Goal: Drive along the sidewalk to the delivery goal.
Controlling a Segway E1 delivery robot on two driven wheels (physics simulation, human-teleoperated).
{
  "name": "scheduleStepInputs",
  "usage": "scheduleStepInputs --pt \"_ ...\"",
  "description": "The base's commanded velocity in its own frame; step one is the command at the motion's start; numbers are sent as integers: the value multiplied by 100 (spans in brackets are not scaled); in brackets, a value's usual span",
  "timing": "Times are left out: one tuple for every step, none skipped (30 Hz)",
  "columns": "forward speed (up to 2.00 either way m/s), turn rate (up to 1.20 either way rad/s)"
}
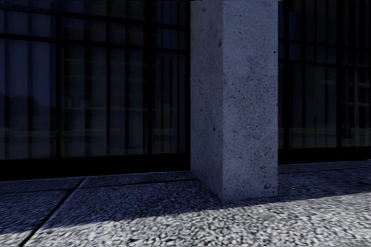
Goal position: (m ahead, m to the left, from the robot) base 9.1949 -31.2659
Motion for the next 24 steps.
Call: scheduleStepInputs --pt "59 -60" --pt "59 -60" --pt "59 -60" --pt "59 -60" --pt "59 -60" --pt "59 -60" --pt "59 -60" --pt "59 -60" --pt "60 -60" --pt "60 -60" --pt "61 -60" --pt "62 -60" --pt "63 -60" --pt "63 -60" --pt "63 -60" --pt "64 -60" --pt "64 -60" --pt "64 -60" --pt "64 -60" --pt "64 -60" --pt "65 -60" --pt "65 -60" --pt "66 -60" --pt "66 -60"
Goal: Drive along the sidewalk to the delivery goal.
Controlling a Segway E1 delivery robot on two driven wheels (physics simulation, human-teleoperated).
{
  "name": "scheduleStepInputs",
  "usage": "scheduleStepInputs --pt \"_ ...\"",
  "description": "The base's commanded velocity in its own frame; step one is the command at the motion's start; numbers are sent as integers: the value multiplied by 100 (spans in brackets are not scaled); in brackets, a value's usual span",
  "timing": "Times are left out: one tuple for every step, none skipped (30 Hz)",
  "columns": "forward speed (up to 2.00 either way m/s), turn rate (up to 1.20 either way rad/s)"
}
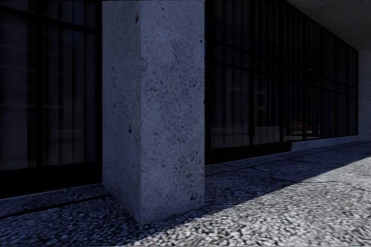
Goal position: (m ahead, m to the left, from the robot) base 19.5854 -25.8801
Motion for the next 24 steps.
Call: scheduleStepInputs --pt "66 -60" --pt "66 -60" --pt "66 -60" --pt "66 -60" --pt "66 -60" --pt "66 -60" --pt "66 -60" --pt "66 -60" --pt "66 -60" --pt "66 -60" --pt "66 -60" --pt "66 -60" --pt "66 -60" --pt "66 -60" --pt "66 -60" --pt "66 -60" --pt "66 -60" --pt "66 -60" --pt "66 -60" --pt "66 -60" --pt "66 -60" --pt "67 -60" --pt "69 -60" --pt "69 -60"
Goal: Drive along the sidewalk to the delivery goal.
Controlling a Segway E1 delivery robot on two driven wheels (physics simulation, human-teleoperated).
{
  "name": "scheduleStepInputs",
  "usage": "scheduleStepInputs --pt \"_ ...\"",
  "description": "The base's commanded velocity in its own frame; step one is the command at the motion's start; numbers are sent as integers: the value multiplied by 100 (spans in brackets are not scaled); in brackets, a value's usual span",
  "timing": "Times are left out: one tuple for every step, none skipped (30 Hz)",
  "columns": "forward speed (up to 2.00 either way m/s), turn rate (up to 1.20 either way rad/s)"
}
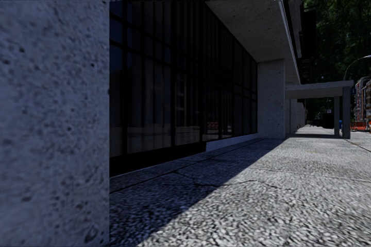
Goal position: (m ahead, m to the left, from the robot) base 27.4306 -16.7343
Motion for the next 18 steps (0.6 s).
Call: scheduleStepInputs --pt "71 -60" --pt "71 -60" --pt "71 -60" --pt "71 -60" --pt "84 -60" --pt "85 -60" --pt "85 -60" --pt "85 -60" --pt "85 -60" --pt "85 -60" --pt "85 -60" --pt "85 -60" --pt "85 -60" --pt "85 -60" --pt "85 -60" --pt "85 -60" --pt "85 -60" --pt "85 -60"
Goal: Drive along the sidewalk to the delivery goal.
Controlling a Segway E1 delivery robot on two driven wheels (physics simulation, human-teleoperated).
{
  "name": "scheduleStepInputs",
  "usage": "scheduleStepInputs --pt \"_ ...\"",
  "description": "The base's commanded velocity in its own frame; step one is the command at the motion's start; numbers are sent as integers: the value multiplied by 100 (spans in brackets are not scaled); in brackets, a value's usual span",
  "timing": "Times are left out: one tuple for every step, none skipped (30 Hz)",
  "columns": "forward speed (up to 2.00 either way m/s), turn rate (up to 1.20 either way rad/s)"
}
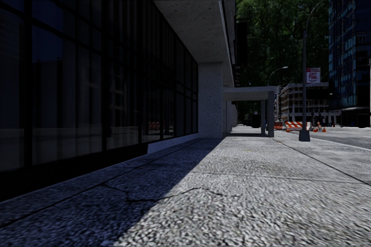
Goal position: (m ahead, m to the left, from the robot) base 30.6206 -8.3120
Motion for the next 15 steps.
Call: scheduleStepInputs --pt "85 -58" --pt "85 -53" --pt "85 -53" --pt "85 -49" --pt "85 -47" --pt "85 -44" --pt "85 -44" --pt "85 -42" --pt "85 -41" --pt "85 -41" --pt "85 -41" --pt "85 -41" --pt "85 -41" --pt "85 0" --pt "85 0"
